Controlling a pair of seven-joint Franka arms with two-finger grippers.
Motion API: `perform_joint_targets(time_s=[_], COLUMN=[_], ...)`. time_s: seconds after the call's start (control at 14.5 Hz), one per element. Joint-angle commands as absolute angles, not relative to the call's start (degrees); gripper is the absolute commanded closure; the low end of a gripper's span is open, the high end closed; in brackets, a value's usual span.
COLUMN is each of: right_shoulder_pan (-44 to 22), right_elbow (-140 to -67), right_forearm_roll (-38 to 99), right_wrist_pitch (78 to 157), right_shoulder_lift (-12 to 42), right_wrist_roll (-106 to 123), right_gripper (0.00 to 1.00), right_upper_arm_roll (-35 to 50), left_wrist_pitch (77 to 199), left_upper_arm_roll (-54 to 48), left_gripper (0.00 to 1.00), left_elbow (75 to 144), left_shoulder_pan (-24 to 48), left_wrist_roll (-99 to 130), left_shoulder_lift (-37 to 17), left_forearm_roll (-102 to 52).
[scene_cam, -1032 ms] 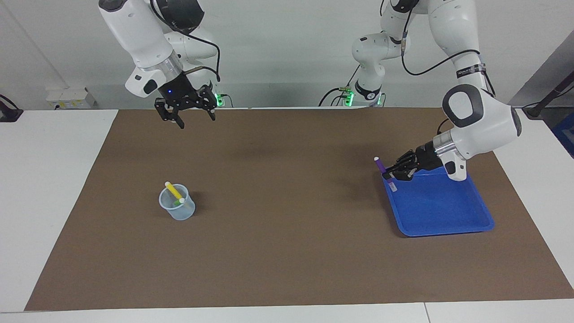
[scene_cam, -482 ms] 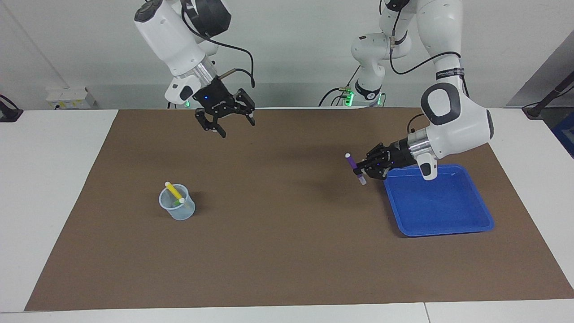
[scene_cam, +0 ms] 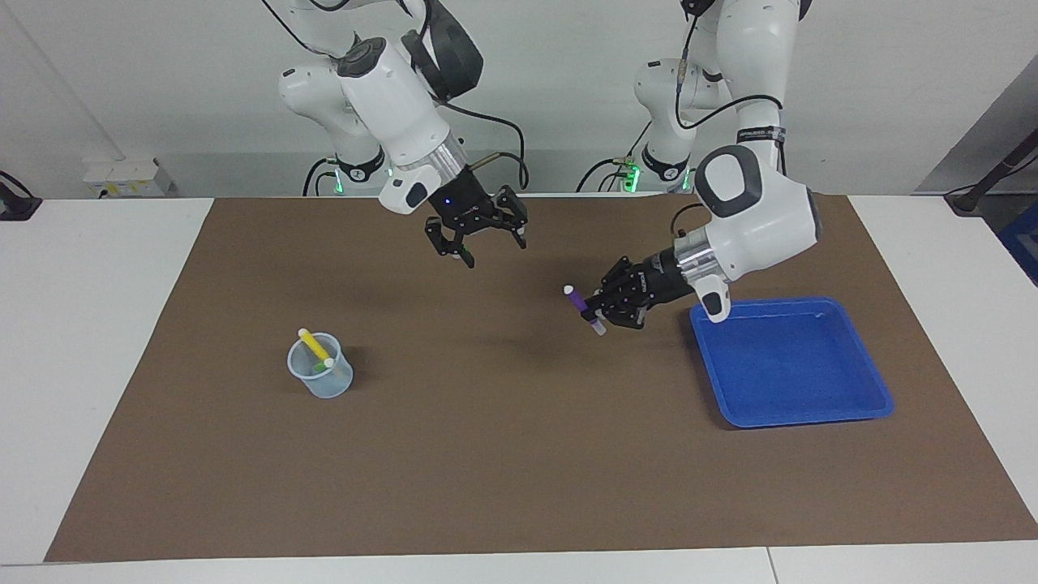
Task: Transfer and insert pens with both arms
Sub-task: 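Hold out the purple pen while the right gripper grasps its end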
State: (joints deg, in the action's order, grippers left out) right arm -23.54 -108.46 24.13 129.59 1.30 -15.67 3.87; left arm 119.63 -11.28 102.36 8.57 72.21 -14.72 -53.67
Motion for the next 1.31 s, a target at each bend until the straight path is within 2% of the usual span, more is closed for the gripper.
perform_joint_targets(time_s=[0.0,0.21,0.55,0.83,1.24], right_shoulder_pan=[-24.8,-24.9,-24.2,-23.4,-23.9], right_elbow=[-106.3,-106.0,-105.9,-105.9,-105.7], right_forearm_roll=[24.4,23.0,22.3,22.4,22.8], right_wrist_pitch=[129.1,129.4,131.0,131.3,132.6], right_shoulder_lift=[1.9,2.3,4.5,5.4,6.2], right_wrist_roll=[-16.9,-16.0,-11.5,-8.3,-8.9], right_gripper=[0.0,0.01,0.08,0.22,0.32], right_upper_arm_roll=[3.8,3.8,3.7,3.7,3.7], left_wrist_pitch=[122.2,122.6,120.1,119.8,120.1], left_upper_arm_roll=[-10.5,-10.5,-10.7,-10.8,-10.8], left_gripper=[1.0,1.0,1.0,1.0,1.0], left_elbow=[106.3,107.4,107.9,107.8,107.8], left_shoulder_pan=[10.2,14.5,13.9,14.5,14.5], left_wrist_roll=[73.0,71.5,65.7,65.7,65.7], left_shoulder_lift=[-13.1,-12.5,-11.9,-11.8,-11.8], left_forearm_roll=[-56.3,-56.7,-59.6,-61.8,-62.0])
